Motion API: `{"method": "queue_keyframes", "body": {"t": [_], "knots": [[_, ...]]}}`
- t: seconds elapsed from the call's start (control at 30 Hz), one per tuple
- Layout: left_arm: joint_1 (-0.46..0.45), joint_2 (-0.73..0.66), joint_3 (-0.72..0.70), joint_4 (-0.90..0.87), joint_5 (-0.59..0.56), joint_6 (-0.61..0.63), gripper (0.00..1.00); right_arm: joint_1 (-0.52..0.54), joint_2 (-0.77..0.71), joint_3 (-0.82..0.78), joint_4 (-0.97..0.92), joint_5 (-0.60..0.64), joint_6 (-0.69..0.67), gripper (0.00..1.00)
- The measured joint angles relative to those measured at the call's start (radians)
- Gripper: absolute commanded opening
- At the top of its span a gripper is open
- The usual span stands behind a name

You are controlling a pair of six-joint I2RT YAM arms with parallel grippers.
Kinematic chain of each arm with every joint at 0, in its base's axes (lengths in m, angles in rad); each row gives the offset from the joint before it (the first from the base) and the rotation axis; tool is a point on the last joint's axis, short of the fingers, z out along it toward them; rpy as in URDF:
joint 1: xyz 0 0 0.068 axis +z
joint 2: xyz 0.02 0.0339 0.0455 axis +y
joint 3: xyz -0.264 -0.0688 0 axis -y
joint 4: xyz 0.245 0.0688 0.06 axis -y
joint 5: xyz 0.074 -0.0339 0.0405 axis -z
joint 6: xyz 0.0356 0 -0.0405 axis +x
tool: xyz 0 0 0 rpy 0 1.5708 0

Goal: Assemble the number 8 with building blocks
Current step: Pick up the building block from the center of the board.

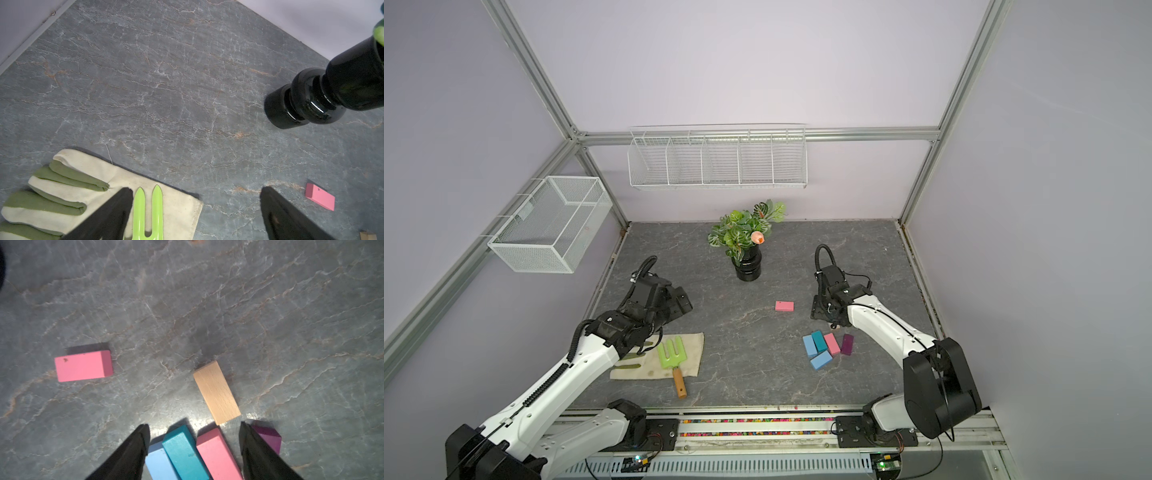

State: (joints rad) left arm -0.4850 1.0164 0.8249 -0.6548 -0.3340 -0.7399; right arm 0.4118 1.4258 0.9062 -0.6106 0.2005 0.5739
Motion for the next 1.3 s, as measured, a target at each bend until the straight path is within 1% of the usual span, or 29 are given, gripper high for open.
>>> {"method": "queue_keyframes", "body": {"t": [0.23, 0.37, 0.43, 0.77, 0.93, 1.17, 1.3], "knots": [[0.000, -0.003, -0.005, 0.000, 0.001, 0.000, 1.00, -0.076, 0.061, -0.074, 0.003, -0.049, -0.029, 0.72], [0.000, -0.003, -0.006, -0.001, 0.001, 0.000, 1.00, -0.102, 0.085, -0.101, 0.023, -0.076, -0.043, 0.67], [0.000, -0.003, -0.006, -0.001, 0.001, 0.000, 0.99, -0.103, 0.095, -0.102, 0.034, -0.094, -0.052, 0.63], [0.000, -0.003, -0.010, 0.000, 0.001, 0.000, 0.99, -0.103, 0.124, -0.084, 0.031, -0.103, -0.076, 0.61], [0.000, -0.003, -0.010, 0.000, 0.001, 0.000, 1.00, -0.105, 0.146, -0.063, 0.025, -0.099, -0.092, 0.53], [0.000, -0.003, -0.010, 0.000, 0.001, 0.000, 1.00, -0.109, 0.185, -0.023, 0.025, -0.097, -0.111, 0.50], [0.000, -0.002, -0.010, 0.000, 0.001, 0.000, 0.99, -0.109, 0.208, 0.003, 0.025, -0.097, -0.120, 0.45]]}}
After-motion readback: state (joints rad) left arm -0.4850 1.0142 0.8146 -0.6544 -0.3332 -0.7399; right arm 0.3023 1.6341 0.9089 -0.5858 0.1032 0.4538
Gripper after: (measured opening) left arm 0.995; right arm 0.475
